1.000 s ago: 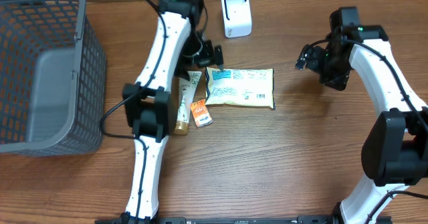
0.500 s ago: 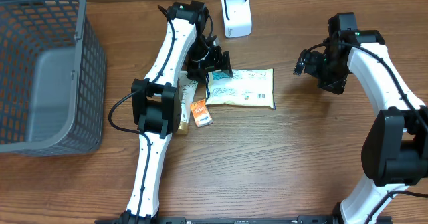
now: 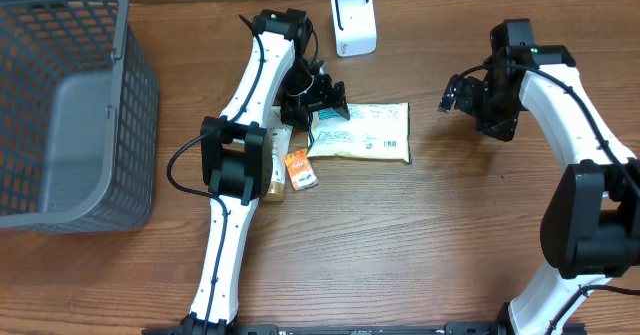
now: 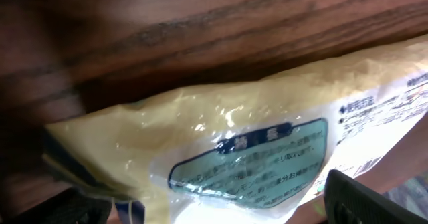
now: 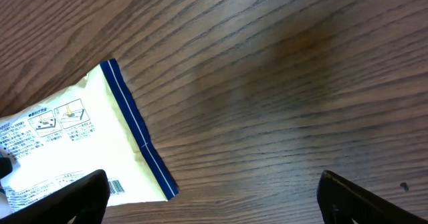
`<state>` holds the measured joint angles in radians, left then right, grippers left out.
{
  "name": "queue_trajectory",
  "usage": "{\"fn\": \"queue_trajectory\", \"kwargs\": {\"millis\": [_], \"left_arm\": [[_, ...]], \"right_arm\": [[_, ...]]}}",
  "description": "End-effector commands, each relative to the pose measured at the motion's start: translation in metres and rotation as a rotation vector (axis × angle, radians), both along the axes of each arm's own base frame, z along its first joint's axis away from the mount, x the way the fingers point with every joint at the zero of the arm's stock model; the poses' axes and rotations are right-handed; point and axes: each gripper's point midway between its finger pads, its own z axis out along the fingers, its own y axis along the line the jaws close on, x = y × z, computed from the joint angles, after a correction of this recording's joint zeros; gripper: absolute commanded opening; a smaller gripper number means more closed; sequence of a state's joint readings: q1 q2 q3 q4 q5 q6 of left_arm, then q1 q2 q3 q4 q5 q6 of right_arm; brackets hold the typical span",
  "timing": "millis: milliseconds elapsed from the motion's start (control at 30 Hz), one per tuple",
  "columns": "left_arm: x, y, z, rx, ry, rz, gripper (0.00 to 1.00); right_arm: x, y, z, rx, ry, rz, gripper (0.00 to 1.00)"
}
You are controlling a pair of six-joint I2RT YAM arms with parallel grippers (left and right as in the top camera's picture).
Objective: Scan the item barcode
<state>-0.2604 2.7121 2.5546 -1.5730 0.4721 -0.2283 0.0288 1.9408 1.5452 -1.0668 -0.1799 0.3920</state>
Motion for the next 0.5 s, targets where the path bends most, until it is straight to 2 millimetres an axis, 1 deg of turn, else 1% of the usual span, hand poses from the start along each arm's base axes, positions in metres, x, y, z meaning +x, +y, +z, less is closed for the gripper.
{"fn": "queue_trajectory", "kwargs": {"millis": [0, 67, 100, 133, 200, 300, 367, 433, 467], "left_arm": [[0.002, -0.006, -0.024, -0.022, 0.007, -0.021, 0.76], [0.005, -0.013, -0.022, -0.065, -0.003, -0.016, 0.58], [0.006, -0.018, -0.021, -0.085, -0.007, -0.016, 0.56], [0.007, -0.022, -0.021, -0.103, -0.012, -0.017, 0.56], [0.007, -0.029, -0.021, -0.119, -0.016, -0.025, 0.61], [0.004, -0.038, -0.024, -0.117, -0.022, -0.047, 0.59], [0.002, -0.043, -0.025, -0.109, -0.031, -0.062, 0.46], [0.002, -0.047, -0.025, -0.111, -0.038, -0.069, 0.21], [0.002, -0.047, -0.025, -0.111, -0.037, -0.070, 0.04]], "right_arm": [[-0.001, 0.004, -0.004, 0.012, 0.004, 0.009, 1.00], [-0.003, 0.008, -0.006, 0.034, 0.006, 0.010, 1.00], [-0.004, 0.010, -0.009, 0.049, 0.008, 0.013, 1.00], [-0.004, 0.012, -0.012, 0.063, 0.008, 0.015, 1.00], [-0.007, 0.016, -0.017, 0.087, 0.010, 0.019, 1.00], [-0.010, 0.020, -0.029, 0.110, 0.008, 0.022, 1.00], [-0.011, 0.024, -0.035, 0.133, 0.004, 0.026, 1.00], [-0.012, 0.032, -0.039, 0.185, -0.008, 0.036, 0.98], [-0.012, 0.041, -0.041, 0.238, -0.019, 0.046, 0.91]]}}
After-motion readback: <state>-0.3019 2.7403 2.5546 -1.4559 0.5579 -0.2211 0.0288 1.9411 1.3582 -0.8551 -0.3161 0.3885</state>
